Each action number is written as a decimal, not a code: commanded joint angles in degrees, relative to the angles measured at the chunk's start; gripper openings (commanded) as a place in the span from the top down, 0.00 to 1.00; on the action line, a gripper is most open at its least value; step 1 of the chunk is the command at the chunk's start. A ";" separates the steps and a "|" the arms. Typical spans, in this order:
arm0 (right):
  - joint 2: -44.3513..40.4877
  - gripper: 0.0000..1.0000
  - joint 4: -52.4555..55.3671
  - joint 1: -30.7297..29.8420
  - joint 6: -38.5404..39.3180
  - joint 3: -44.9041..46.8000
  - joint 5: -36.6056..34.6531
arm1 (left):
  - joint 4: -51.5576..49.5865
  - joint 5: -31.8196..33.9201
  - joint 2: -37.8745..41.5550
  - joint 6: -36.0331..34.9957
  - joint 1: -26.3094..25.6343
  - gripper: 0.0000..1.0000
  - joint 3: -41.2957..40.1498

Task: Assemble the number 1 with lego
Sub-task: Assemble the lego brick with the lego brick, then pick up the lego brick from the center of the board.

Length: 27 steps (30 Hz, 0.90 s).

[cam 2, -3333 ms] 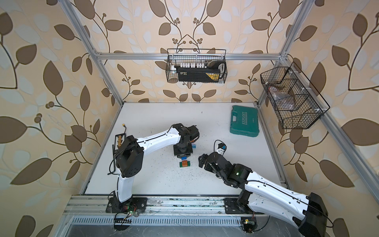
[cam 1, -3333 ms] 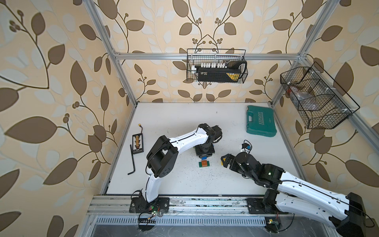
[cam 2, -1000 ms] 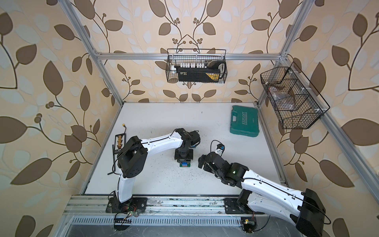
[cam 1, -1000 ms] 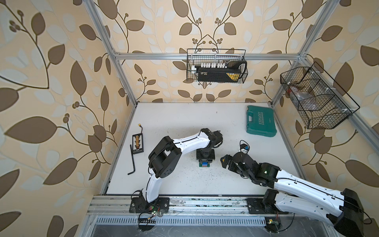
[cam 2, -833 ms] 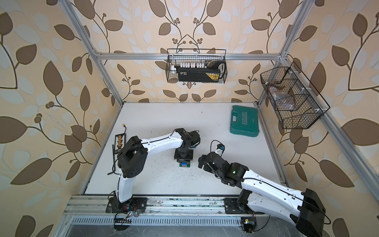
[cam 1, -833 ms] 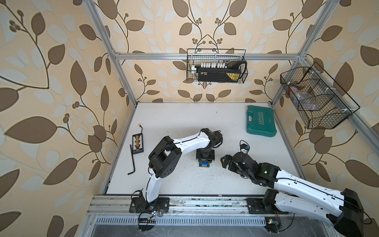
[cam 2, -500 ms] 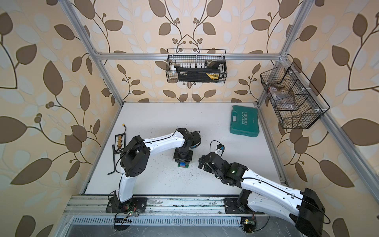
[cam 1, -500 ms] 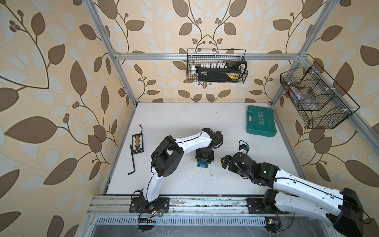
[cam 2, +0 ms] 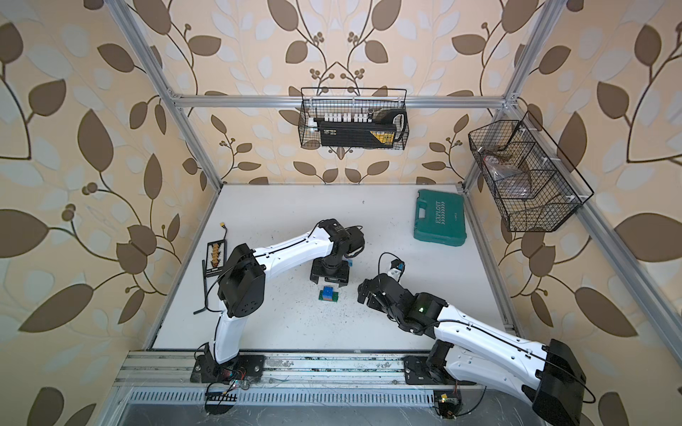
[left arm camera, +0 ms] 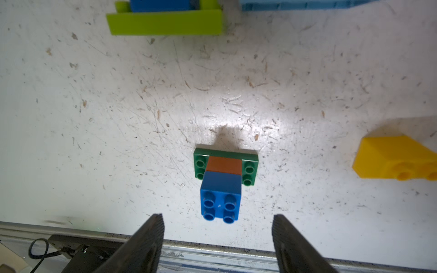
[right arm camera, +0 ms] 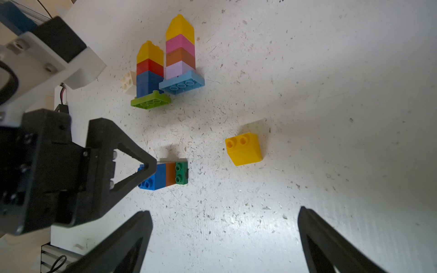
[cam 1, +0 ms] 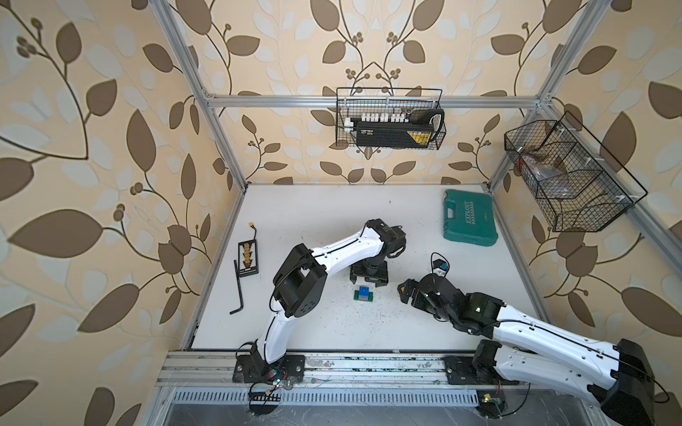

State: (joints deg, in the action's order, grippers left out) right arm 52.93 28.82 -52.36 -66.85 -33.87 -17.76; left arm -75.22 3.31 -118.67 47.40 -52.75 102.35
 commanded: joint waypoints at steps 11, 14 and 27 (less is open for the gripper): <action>-0.02 0.01 -0.86 0.15 0.18 -0.47 -0.23 | 7.01 -3.34 8.07 4.04 21.97 0.25 -1.11; 0.45 0.01 -0.96 0.15 0.65 -0.72 -0.17 | 3.70 -1.55 2.11 -0.01 23.42 0.24 5.63; 1.34 0.01 -1.53 0.74 1.11 -0.85 0.25 | 11.03 -4.42 -6.13 -7.01 25.97 0.24 5.75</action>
State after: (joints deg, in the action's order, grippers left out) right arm 53.89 27.51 -51.94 -66.41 -33.87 -17.72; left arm -65.34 0.67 -123.98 43.16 -27.59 108.20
